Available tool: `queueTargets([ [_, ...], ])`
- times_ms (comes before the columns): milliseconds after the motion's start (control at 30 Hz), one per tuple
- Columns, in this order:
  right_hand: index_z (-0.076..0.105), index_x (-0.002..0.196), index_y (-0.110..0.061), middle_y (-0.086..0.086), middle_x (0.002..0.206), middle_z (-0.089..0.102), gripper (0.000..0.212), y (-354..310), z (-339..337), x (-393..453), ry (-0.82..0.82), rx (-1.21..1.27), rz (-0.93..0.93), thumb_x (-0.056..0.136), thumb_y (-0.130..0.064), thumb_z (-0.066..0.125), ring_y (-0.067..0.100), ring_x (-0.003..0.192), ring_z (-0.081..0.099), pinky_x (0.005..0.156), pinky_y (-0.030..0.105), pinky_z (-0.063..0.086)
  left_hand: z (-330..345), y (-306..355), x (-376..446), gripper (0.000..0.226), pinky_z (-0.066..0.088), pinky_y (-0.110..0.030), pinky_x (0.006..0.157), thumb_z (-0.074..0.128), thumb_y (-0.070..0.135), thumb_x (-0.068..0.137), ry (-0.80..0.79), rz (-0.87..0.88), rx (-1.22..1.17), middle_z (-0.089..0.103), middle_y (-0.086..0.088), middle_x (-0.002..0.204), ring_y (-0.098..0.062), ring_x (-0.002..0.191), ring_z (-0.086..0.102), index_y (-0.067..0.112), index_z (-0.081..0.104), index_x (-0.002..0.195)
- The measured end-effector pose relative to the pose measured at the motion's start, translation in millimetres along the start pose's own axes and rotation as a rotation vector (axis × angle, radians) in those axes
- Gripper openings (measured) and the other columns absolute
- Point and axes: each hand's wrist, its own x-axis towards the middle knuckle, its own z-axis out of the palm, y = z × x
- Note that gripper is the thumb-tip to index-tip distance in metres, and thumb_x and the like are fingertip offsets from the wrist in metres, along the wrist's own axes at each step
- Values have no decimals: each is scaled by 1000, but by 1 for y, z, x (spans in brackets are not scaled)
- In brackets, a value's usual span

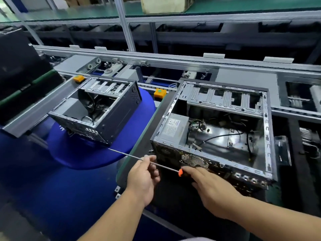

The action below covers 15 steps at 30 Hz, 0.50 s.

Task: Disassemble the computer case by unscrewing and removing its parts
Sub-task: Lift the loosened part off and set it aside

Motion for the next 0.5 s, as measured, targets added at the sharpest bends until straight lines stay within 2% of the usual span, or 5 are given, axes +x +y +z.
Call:
queueTargets([
  [67, 4, 148, -67, -17, 133, 58, 62, 22, 10, -30, -8, 10, 167, 101, -41, 34, 19, 119, 59, 98, 35, 49, -11, 4, 14, 24, 41, -26, 48, 50, 22, 111, 22, -21, 56, 51, 2, 64, -9, 52, 48, 9, 68, 101],
  [167, 30, 152, -52, -13, 149, 50, 58, 42, 25, -62, 14, -148, 276, 99, -36, 50, 21, 134, 52, 110, 34, 43, -13, -6, 26, 20, 49, -25, 45, 54, 15, 109, -7, -108, 216, 58, 1, 61, -9, 50, 53, 11, 64, 92],
  [233, 56, 142, -33, 0, 131, 65, 60, 48, 34, -73, 76, -259, 302, 86, -23, 75, 31, 115, 65, 98, 40, 54, -8, -20, 31, 24, 52, -26, 44, 52, 8, 108, -15, -215, 240, 63, -2, 59, -12, 49, 57, 9, 66, 89],
  [300, 69, 128, -23, 5, 116, 70, 62, 49, 45, -81, 189, -310, 358, 70, -10, 88, 37, 98, 70, 82, 47, 59, -3, -33, 34, 29, 54, -26, 43, 47, 5, 108, -18, -338, 206, 62, -5, 58, -15, 44, 57, 8, 66, 86],
  [500, 73, 119, -26, 0, 111, 67, 49, 31, 52, -87, 305, -325, 458, 73, -13, 82, 33, 98, 61, 75, 45, 52, -4, -43, 37, 22, 56, -29, 44, 50, 10, 108, 17, -450, 327, 62, -14, 69, -27, 56, 57, 3, 67, 96],
])
